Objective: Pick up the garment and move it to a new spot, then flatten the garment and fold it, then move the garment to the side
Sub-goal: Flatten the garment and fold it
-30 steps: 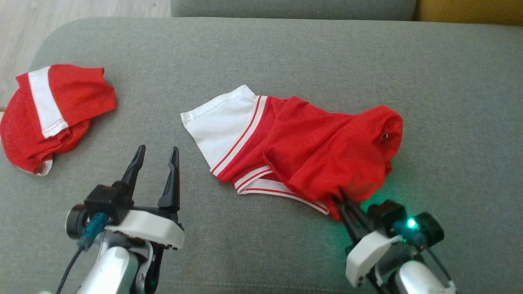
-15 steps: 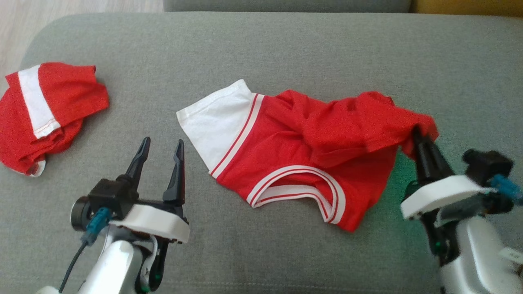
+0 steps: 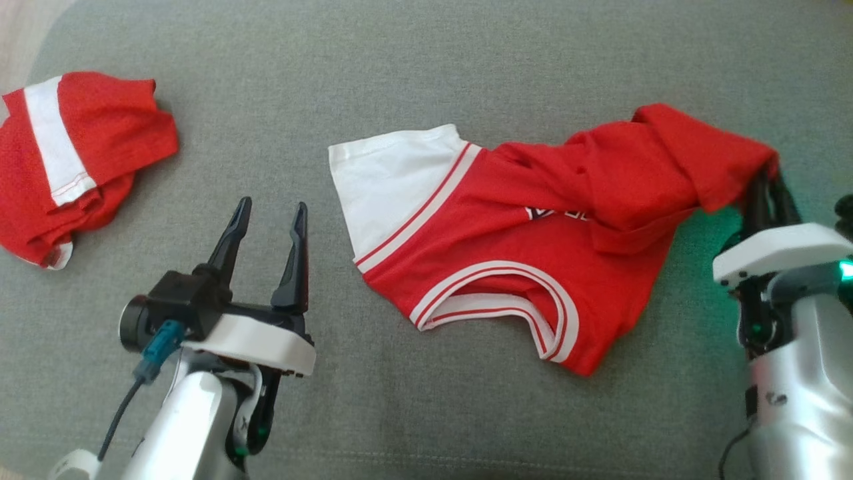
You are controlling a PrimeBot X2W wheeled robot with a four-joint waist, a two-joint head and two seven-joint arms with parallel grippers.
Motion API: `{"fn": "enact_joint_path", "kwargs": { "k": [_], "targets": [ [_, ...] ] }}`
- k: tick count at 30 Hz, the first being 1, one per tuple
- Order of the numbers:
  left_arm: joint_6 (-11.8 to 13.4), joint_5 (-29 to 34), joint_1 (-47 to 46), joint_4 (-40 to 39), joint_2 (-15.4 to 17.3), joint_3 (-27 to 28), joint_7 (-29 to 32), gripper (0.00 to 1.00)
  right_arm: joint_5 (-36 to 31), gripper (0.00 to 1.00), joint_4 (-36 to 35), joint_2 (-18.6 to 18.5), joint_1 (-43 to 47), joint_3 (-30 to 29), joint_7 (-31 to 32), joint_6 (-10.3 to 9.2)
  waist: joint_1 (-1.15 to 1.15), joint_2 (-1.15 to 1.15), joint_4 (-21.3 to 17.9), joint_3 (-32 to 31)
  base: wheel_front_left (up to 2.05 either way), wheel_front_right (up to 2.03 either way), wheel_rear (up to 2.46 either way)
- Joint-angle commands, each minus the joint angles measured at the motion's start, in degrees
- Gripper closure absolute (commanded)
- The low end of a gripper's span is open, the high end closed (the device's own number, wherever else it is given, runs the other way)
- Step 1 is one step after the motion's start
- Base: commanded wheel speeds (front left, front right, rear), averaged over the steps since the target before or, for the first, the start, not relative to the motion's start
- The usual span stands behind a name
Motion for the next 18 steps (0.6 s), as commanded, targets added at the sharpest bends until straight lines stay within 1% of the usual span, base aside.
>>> {"fn": "enact_joint_path", "kwargs": {
  "k": [1, 5, 8, 12, 13, 18],
  "targets": [
    [-0.3, 0.5, -2.5, -2.0, 0.6, 2.8, -0.7, 0.0, -0.1, 0.0, -0.8, -0.9, -2.2, 1.4, -1.3, 0.42, -0.01, 0.0, -0.1, 0.1, 0.0, 0.0, 0.0],
    [-0.5, 1.0, -2.1, -1.8, 0.3, 3.6, -0.7, 0.0, -0.3, 0.0, 0.5, -1.6, -2.3, 2.1, -3.9, 0.42, -0.01, 0.0, -0.8, -0.3, 0.0, 0.0, 0.0],
    [-0.6, 1.3, -1.6, -1.5, 0.2, 4.0, -0.7, 0.0, -0.9, 0.0, -0.9, -2.4, -0.8, 3.8, -5.8, 0.42, -0.01, 0.0, -1.5, -1.1, 0.0, 0.0, 0.0],
    [-0.6, 1.7, -0.7, -1.4, 0.3, 4.7, -0.7, 0.0, -3.2, 0.0, -5.9, -3.7, 2.5, 5.9, -7.8, 0.42, -0.01, 0.0, -2.6, -2.3, 0.0, 0.0, 0.0],
    [-0.6, 1.7, -0.7, -1.4, 0.3, 4.7, -0.7, 0.0, -3.2, 0.0, -5.9, -3.7, 2.5, 5.9, -7.8, 0.42, -0.01, 0.0, -2.6, -2.3, 0.0, 0.0, 0.0],
    [-0.5, 2.2, 0.6, -1.3, 0.6, 5.4, -0.7, 0.0, -7.9, 0.0, -15.1, -3.7, 7.9, 8.7, -8.1, 0.42, -0.01, 0.0, -4.0, -4.2, 0.0, 0.0, 0.0]
  ]
}}
